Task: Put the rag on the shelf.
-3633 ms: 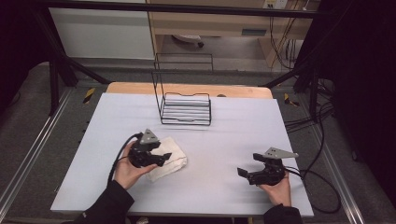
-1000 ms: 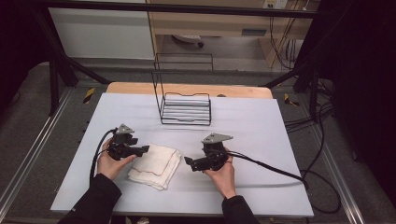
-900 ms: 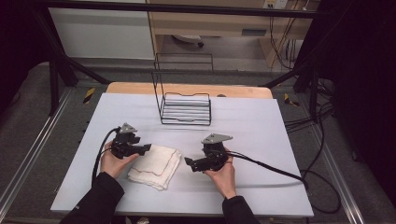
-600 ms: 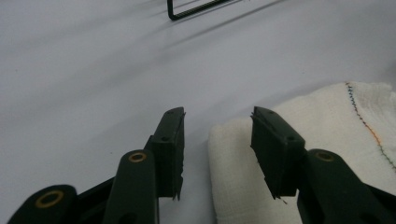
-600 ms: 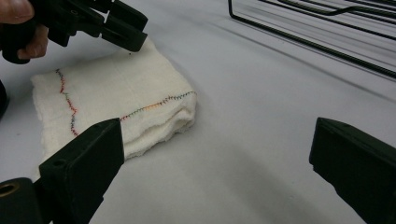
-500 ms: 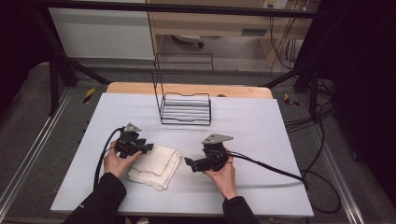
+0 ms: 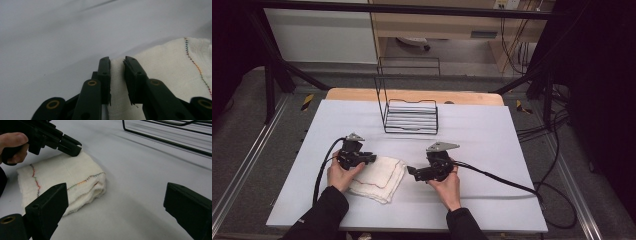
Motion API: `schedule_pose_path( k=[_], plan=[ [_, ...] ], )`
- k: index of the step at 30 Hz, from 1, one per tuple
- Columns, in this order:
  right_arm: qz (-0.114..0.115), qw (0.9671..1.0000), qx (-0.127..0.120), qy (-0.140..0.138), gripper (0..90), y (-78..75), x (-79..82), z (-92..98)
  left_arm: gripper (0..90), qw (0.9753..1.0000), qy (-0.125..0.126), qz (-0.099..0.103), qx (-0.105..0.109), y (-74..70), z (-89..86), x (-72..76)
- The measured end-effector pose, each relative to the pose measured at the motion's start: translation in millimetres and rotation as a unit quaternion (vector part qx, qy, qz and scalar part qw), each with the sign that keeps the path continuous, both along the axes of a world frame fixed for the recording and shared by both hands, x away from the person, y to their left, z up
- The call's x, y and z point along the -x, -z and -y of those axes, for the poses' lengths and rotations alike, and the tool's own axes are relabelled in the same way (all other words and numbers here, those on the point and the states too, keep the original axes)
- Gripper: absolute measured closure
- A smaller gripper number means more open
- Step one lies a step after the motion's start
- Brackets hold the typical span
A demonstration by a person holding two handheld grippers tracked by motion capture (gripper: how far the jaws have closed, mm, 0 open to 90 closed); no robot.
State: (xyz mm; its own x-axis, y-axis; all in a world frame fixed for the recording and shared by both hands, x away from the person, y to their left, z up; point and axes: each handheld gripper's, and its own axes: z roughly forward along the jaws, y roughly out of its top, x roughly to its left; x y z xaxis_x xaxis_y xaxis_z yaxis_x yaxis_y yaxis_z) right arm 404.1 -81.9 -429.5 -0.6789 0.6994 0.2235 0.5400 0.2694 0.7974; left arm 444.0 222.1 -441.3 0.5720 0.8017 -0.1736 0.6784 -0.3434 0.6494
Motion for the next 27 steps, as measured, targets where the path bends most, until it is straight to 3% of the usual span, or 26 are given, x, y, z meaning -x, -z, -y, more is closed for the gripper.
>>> schedule_pose_path(
  k=[9, 14, 16, 27],
  plan=[
    [-0.013, 0.9999, 0.011, -0.001, 12.2, 4.5, -14.9, -22.8, 78.3, 0.9998, 0.007, 0.012, -0.015, -0.2, 4.1, 2.5],
    [-0.025, 0.9993, 0.027, -0.004, 23.5, 10.8, -22.2, -38.8, 78.3, 0.9998, 0.009, 0.014, -0.015, 0.1, 4.0, 2.6],
    [-0.032, 0.9992, 0.022, 0.000, 28.8, 15.0, -24.2, -42.0, 78.3, 0.9998, 0.010, 0.014, -0.014, 0.2, 4.0, 2.7],
    [-0.050, 0.9983, 0.029, 0.009, 52.4, 25.8, -23.8, -47.1, 78.3, 0.9997, 0.009, 0.018, -0.015, 0.7, 4.1, 2.8]
  ],
)
